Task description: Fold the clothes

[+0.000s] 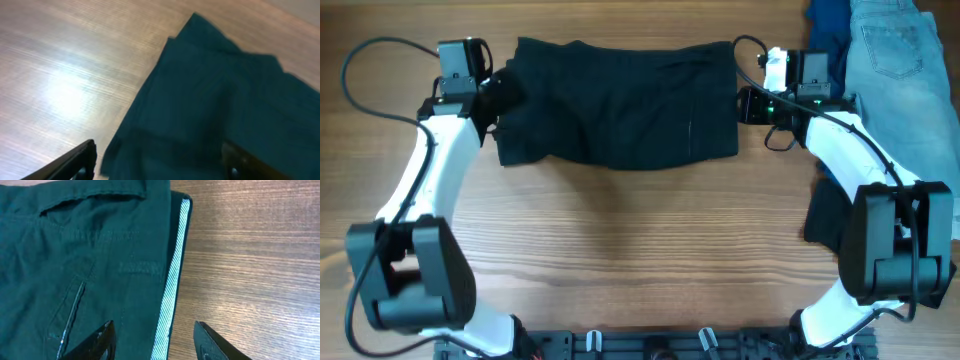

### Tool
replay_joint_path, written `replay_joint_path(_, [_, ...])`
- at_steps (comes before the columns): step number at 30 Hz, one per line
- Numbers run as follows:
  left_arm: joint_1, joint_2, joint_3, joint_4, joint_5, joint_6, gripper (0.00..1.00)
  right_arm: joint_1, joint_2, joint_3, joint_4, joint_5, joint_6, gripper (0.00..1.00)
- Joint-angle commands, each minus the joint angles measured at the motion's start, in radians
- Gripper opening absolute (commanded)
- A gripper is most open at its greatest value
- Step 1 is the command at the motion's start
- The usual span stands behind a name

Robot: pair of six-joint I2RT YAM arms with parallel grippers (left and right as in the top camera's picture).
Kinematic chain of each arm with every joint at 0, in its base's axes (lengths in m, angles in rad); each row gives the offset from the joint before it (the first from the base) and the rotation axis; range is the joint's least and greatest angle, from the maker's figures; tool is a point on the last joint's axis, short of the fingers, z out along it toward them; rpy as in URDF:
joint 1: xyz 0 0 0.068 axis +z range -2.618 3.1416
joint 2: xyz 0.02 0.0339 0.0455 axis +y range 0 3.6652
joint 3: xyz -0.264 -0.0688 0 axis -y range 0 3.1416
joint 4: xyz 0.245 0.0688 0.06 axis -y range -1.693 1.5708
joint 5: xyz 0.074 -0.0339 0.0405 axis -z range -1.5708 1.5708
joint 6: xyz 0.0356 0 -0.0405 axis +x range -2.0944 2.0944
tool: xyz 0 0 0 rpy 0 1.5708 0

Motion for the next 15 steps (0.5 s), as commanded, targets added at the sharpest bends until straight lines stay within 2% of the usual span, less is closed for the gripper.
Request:
replay_joint_path(1, [0.005,0.1,-0.001,0.051,0.057,0.003,0.75,-0.002,0.018,0.024,0.006,-0.027,0.01,0.51])
replay_joint_path(8, [0.0,0.196,-0.001,0.095,0.063,0.102,0.76,-0.002,0.018,0.024,0.009,-0.027,0.008,0.51])
replay_joint_path(15, [-0.001,0.271,-0.001,0.121,0.041,0.109,0.79,0.011,0.021,0.012,0.052,-0.019,-0.026,0.52])
